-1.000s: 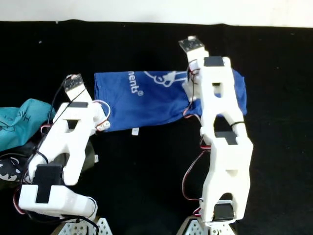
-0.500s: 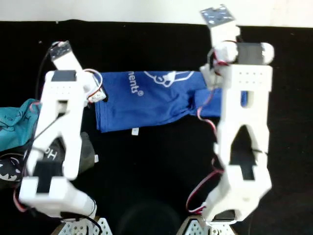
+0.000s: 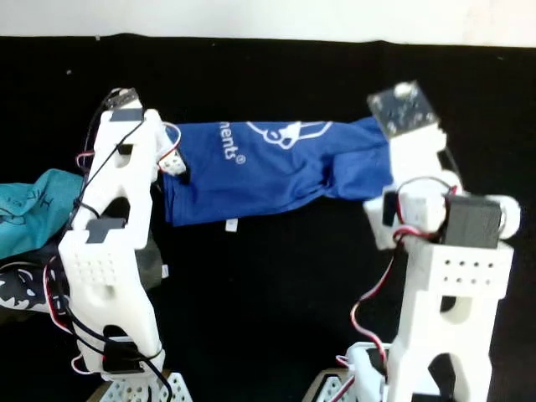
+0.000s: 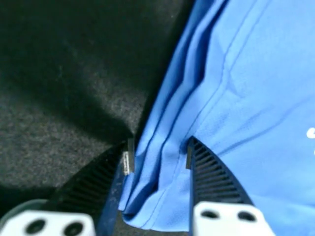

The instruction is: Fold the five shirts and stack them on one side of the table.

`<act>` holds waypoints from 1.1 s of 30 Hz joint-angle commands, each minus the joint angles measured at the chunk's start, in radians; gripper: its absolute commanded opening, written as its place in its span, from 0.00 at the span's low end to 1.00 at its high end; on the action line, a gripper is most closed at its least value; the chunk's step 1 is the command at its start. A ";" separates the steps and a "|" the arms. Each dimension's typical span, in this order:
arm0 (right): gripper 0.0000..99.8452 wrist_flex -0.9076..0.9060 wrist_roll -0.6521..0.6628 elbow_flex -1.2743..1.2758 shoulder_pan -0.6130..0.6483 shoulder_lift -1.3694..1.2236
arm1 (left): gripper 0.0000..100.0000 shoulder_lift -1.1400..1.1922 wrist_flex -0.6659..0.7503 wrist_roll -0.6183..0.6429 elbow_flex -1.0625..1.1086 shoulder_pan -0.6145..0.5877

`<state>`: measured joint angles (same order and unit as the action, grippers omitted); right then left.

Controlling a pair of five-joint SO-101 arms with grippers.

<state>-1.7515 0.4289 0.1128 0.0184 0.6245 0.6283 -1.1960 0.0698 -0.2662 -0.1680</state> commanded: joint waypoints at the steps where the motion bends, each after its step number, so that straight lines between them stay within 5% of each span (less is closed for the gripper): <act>1: 0.01 0.045 0.015 0.108 -0.038 0.076 | 0.13 0.027 -0.041 0.000 -0.064 -0.008; 4: 0.01 0.081 0.015 0.183 -0.085 0.114 | 0.00 0.065 -0.063 -0.054 -0.087 -0.013; 12: 0.01 0.231 0.021 0.515 -0.262 0.283 | 0.01 0.028 -0.138 -0.069 -0.128 -0.116; 21: 0.01 0.740 0.023 1.079 -0.374 0.291 | 0.01 -0.131 -0.391 -0.124 -0.355 -0.143; 27: 0.01 0.943 0.015 1.170 -0.381 0.117 | 0.01 -0.199 -0.506 -0.121 -0.463 0.015; 33: 0.01 1.136 0.014 1.285 -0.383 0.048 | 0.01 -0.191 -0.440 -0.121 -0.544 0.277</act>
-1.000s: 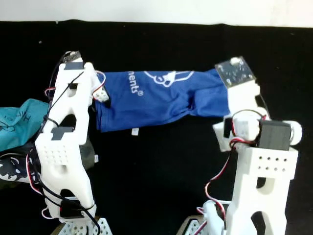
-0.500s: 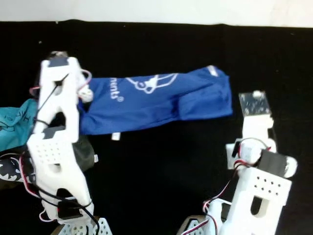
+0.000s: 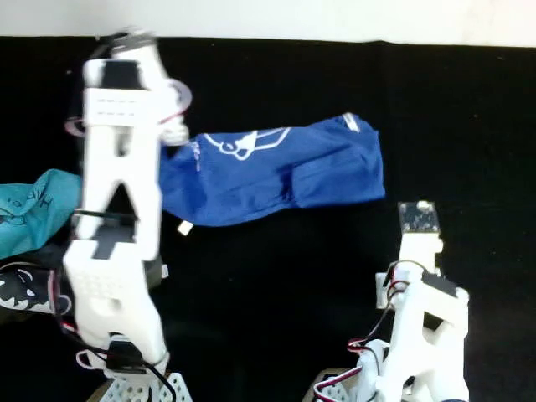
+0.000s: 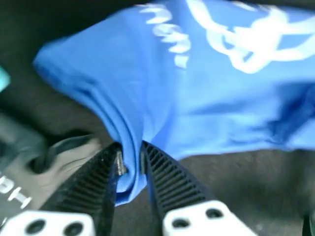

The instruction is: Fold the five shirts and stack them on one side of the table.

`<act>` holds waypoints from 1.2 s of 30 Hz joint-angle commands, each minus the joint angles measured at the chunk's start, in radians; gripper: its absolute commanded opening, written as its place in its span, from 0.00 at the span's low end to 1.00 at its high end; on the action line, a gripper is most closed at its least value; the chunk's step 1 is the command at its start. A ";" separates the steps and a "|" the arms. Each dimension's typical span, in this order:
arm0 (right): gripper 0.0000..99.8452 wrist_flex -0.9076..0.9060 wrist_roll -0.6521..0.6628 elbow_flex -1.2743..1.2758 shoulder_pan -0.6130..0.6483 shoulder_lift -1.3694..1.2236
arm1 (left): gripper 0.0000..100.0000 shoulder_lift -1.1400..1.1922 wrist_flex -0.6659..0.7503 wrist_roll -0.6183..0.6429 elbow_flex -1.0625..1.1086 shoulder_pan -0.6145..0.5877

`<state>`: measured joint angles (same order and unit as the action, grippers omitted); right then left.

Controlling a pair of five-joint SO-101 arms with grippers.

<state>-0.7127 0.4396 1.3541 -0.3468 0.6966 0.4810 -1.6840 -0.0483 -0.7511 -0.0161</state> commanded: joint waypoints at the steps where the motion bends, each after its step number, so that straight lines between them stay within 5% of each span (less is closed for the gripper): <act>1: 0.01 0.119 0.003 0.062 -0.018 -0.022 | 0.01 -0.031 0.075 -0.005 -0.073 0.166; 14: 0.01 0.140 -0.069 0.087 -0.016 0.005 | 0.01 0.369 0.535 -0.126 -0.326 0.567; 25: 0.01 0.143 -0.086 0.087 -0.016 0.005 | 0.01 0.661 0.608 -0.124 -0.697 0.611; 28: 0.01 0.143 -0.086 0.087 -0.016 0.005 | 0.09 0.687 0.606 -0.120 -0.720 0.602; 36: 0.01 0.143 -0.086 0.087 -0.016 0.005 | 0.13 0.561 0.566 0.083 -0.722 0.496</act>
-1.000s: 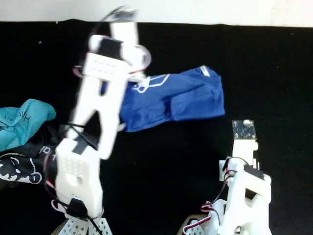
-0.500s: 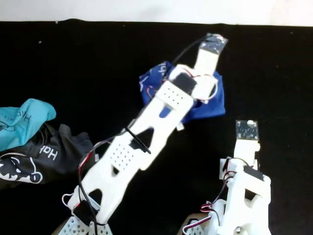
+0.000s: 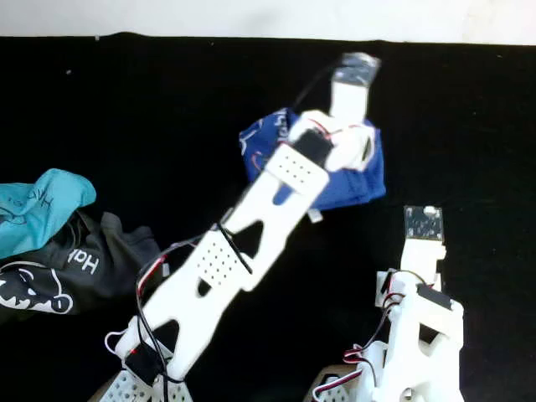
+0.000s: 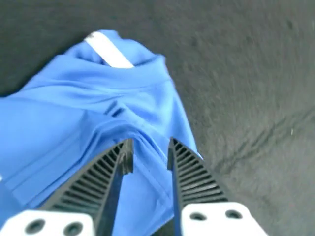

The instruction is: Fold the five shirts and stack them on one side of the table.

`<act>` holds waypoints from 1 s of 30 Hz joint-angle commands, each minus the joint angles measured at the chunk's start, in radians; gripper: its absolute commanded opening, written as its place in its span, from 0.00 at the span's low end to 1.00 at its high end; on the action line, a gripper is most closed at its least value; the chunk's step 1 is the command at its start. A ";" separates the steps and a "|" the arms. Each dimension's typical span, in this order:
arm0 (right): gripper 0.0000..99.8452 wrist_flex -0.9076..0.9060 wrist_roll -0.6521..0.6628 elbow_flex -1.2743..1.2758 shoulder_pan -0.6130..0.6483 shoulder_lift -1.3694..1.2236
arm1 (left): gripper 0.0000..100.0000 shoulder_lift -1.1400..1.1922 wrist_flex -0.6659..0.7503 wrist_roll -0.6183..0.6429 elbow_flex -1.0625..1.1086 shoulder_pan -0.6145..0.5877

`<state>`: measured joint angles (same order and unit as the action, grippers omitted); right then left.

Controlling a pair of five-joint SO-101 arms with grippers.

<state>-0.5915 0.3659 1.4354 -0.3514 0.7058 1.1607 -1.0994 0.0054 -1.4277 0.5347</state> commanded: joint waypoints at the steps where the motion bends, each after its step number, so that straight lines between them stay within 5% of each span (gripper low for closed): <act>1: 0.01 0.022 -0.012 0.005 -0.012 -0.004 | 0.13 -0.143 -0.043 0.029 -0.045 -0.076; 7: 0.01 0.024 -0.012 0.005 -0.012 -0.004 | 0.01 -0.199 -0.249 0.023 -0.038 -0.203; 14: 0.01 0.024 -0.012 0.005 -0.012 -0.004 | 0.01 -0.030 -0.379 -0.012 -0.044 -0.186; 30: 0.01 0.024 -0.012 0.005 -0.012 -0.004 | 0.01 0.117 0.255 -0.184 -0.047 0.013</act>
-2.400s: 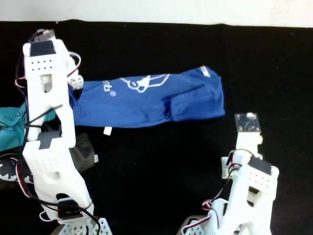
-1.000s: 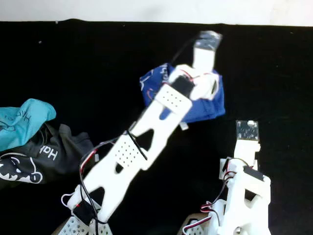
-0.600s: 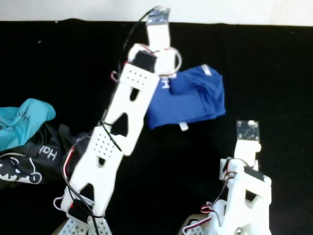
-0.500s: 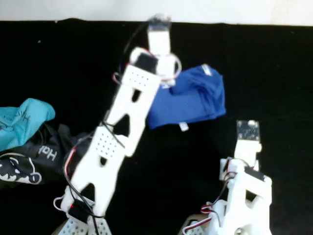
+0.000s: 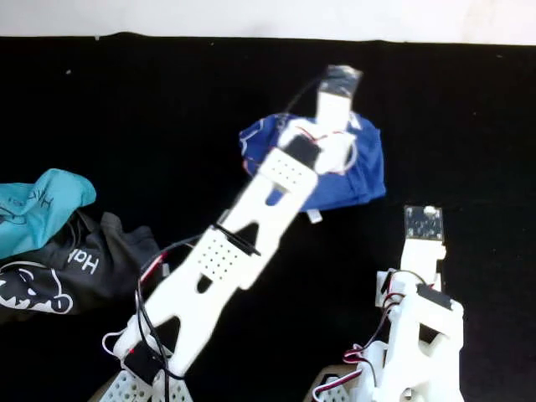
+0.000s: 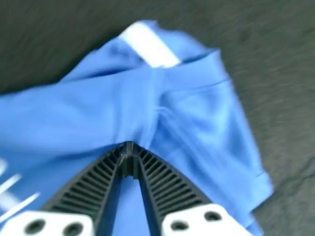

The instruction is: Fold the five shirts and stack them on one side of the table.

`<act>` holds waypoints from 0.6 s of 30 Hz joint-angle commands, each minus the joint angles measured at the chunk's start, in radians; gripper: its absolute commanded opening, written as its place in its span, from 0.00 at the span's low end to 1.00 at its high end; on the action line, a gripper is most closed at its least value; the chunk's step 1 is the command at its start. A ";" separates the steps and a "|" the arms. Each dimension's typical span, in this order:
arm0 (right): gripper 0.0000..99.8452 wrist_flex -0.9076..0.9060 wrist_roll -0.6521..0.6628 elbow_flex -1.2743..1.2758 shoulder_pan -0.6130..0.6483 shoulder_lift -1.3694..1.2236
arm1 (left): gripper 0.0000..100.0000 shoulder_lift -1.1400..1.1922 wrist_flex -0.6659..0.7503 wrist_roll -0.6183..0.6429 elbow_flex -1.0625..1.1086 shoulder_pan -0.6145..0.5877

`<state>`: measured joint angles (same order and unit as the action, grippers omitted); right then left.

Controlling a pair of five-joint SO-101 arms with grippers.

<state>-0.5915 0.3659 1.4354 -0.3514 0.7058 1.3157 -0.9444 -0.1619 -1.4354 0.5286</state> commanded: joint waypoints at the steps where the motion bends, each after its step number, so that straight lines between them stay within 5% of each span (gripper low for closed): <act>1: 0.01 0.024 -0.012 0.005 -0.012 -0.004 | 0.01 -0.058 0.120 -0.017 -0.039 0.019; 7: 0.01 0.024 -0.012 0.005 -0.012 -0.004 | 0.01 -0.156 0.103 -0.015 -0.038 -0.039; 18: 0.01 0.024 -0.012 0.005 -0.012 -0.004 | 0.01 -0.255 -0.542 -0.015 -0.053 -0.015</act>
<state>-0.5915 0.3659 1.4354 -0.3514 0.7058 1.1515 -1.3617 -0.1665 -1.4369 0.4933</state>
